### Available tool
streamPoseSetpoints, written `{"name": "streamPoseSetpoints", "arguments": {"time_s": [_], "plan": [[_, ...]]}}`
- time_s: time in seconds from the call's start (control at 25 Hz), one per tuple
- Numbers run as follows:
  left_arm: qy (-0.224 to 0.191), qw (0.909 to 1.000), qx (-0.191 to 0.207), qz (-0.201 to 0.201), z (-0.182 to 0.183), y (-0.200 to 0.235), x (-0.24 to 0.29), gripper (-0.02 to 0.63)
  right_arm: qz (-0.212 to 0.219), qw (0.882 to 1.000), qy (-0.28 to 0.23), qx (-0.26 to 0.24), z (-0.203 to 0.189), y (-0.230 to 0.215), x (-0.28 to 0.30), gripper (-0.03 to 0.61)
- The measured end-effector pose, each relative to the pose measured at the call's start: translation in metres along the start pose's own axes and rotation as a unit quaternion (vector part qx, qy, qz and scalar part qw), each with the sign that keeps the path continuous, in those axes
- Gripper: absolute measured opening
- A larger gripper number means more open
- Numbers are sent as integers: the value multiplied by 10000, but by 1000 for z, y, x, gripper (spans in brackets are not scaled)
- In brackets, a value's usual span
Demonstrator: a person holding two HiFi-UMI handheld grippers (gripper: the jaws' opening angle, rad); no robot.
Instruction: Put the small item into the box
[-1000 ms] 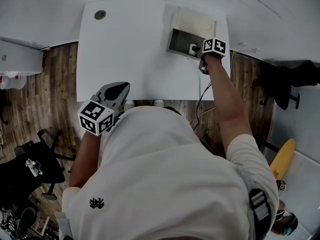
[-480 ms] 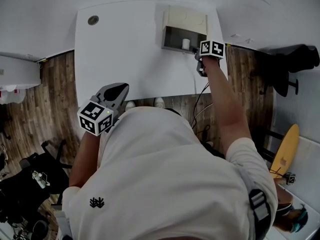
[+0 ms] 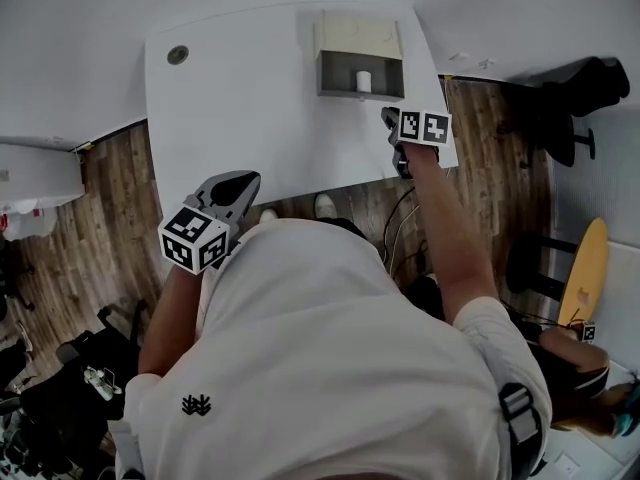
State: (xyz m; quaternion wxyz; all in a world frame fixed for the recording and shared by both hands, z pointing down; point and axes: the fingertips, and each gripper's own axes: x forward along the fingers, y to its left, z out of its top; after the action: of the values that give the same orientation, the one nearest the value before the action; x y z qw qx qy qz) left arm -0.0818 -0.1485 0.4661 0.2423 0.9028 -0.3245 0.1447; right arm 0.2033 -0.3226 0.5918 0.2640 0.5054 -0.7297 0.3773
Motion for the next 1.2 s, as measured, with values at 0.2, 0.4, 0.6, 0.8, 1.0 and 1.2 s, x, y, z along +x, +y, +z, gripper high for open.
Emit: {"name": "streamPoseSetpoints", "arguments": {"time_s": [0.2, 0.4, 0.6, 0.8, 1.0, 1.2], "plan": [[126, 9995, 137, -237, -12, -5, -8, 8, -40, 9995, -311, 44, -32, 22, -30, 20], [214, 9987, 233, -400, -25, -5, -11, 8, 255, 9975, -645, 134, -68, 61, -57, 12], [253, 9974, 265, -614, -27, -13, -3, 8, 547, 9957, -708, -227, -107, 101, -84, 9], [242, 9948, 442, -887, -22, -24, 7, 7, 726, 9944, -738, -211, -133, 127, -106, 8], [276, 9938, 460, -973, -25, -26, 5, 8, 815, 9936, -744, -257, -144, 147, -114, 8], [272, 9945, 457, -905, -31, -24, 0, 8, 843, 9928, -780, -334, -146, 153, -116, 8]]}}
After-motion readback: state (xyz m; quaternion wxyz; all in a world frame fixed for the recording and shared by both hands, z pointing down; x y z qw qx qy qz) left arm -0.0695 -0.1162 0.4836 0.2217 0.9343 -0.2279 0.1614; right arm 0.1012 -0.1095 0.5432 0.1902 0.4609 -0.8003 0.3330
